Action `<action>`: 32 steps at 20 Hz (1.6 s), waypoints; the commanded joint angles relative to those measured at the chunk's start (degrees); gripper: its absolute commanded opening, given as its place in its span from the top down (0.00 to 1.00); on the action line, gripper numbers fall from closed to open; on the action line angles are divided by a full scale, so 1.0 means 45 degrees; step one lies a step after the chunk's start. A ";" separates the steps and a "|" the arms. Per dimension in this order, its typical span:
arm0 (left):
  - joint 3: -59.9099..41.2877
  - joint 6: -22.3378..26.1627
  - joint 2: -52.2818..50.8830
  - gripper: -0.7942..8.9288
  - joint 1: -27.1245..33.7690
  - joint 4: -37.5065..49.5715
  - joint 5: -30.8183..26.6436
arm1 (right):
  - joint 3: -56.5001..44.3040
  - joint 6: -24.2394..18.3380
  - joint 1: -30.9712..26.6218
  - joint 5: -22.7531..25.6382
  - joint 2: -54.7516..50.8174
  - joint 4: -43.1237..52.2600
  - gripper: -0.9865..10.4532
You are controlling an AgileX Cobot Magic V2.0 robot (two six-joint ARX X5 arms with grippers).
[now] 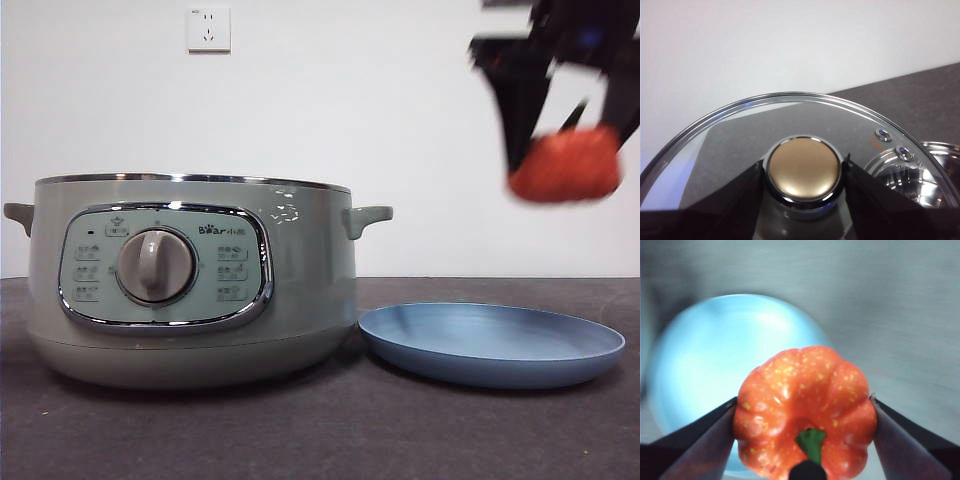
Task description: Take the pumpkin out from the steamer,put the pumpkin in the blue plate,close the lid
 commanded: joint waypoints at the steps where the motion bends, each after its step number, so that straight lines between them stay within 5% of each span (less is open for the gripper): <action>1: 0.0155 0.0112 0.0155 0.93 -0.0044 0.0631 0.0078 | -0.1341 -0.0505 0.0039 -0.1647 0.0233 0.2055 0.92; 15: 0.0155 0.0107 0.1277 0.93 -0.0053 0.0874 0.1205 | -0.1729 -0.0753 0.0112 -0.1821 0.3614 0.3288 0.89; 19: 0.0155 0.0107 0.1277 0.93 -0.0053 0.0942 0.1205 | -0.1724 -0.0539 0.0112 -0.1807 0.3614 0.3240 0.42; 20: 0.0155 0.0107 0.1277 0.93 -0.0053 0.0937 0.1205 | -0.1724 -0.0500 0.0112 -0.1802 0.3614 0.3240 0.38; 28: 0.0155 0.0107 0.1438 0.93 -0.0053 0.0942 0.1345 | -0.1724 -0.0505 0.0112 -0.1812 0.2399 0.3181 0.39; 32: 0.0155 0.0102 0.1953 0.93 -0.0053 0.0996 0.2404 | -0.1724 -0.0500 0.0107 -0.1802 0.0427 0.3181 0.39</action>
